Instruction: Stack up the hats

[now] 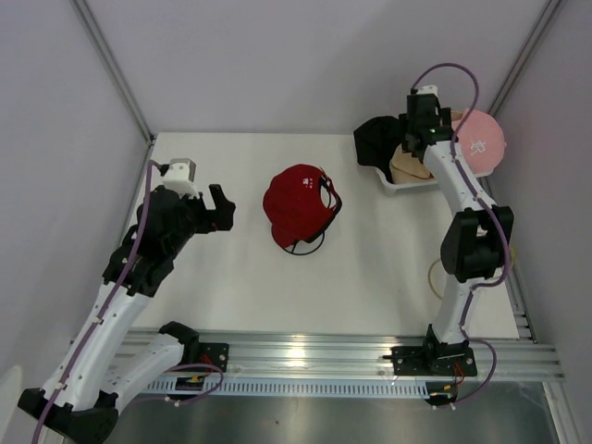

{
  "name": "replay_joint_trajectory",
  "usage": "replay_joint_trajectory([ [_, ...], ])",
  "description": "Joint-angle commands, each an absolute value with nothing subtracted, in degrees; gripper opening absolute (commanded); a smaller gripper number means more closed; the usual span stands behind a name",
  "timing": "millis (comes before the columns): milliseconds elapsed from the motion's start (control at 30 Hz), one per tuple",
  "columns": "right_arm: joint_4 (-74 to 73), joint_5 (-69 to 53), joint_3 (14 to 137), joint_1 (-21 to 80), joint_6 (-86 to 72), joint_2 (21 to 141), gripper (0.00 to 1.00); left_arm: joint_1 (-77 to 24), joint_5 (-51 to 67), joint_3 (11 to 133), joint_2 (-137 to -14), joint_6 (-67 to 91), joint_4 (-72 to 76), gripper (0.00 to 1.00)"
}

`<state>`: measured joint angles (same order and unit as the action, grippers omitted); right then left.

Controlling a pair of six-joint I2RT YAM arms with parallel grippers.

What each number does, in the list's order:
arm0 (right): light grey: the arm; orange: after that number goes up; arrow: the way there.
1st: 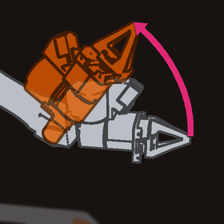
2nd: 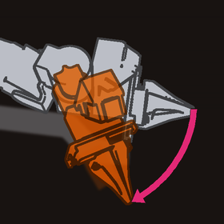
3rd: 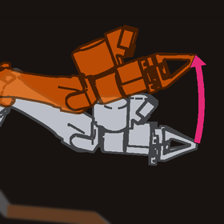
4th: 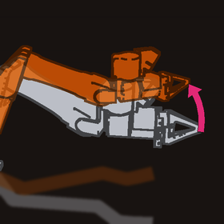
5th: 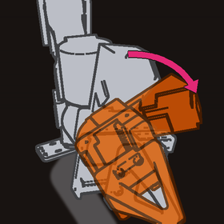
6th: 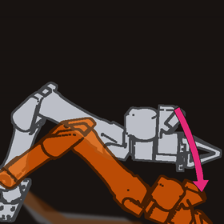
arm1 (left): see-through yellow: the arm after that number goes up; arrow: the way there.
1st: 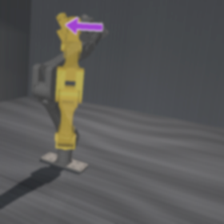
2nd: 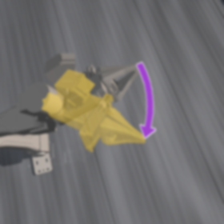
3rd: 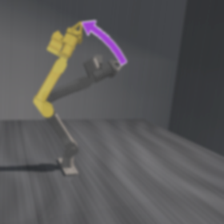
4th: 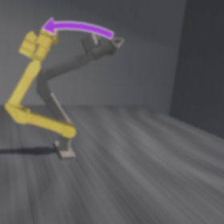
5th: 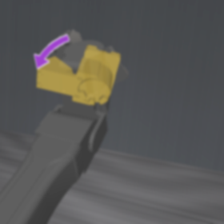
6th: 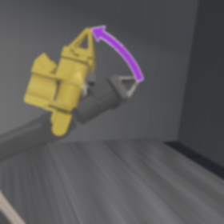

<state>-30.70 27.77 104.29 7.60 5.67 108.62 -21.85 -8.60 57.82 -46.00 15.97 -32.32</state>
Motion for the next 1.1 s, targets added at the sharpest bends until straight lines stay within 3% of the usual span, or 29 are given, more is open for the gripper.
replay_joint_trajectory([
  [0,-33.9,39.9,111.3,9.1,16.2,114.9,0.79,-20.9,-9.9,57.7,-45.9,14.2,-30.4,0.99],
  [233,-37.1,46.4,115.6,8.4,17.4,120.2,0.72,-20.0,-10.1,57.2,-47.1,14.3,-30.8,1.00],
  [467,-34.6,45.3,111.6,7.0,15.9,118.2,0.55,-18.8,-9.8,57.2,-47.6,14.3,-30.8,1.00],
  [567,-33.4,45.4,111.2,6.2,17.3,118.6,0.41,-18.7,-9.8,57.1,-47.7,14.2,-30.8,0.99],
  [667,-33.4,45.6,111.5,5.2,17.8,119.8,0.34,-18.3,-9.9,57.2,-47.6,14.2,-30.8,1.00],
  [767,-33.0,46.3,111.8,4.9,18.6,119.9,0.05,-17.3,-9.9,57.4,-47.1,14.3,-30.9,1.00],
  [800,-33.0,48.6,112.3,5.3,19.2,120.0,0.00,-17.2,-9.8,57.4,-46.9,14.3,-30.9,1.00],
  [1067,-30.2,59.1,121.3,13.5,38.6,113.6,0.00,-17.1,-7.6,57.1,-45.3,14.5,-30.6,0.99],
])
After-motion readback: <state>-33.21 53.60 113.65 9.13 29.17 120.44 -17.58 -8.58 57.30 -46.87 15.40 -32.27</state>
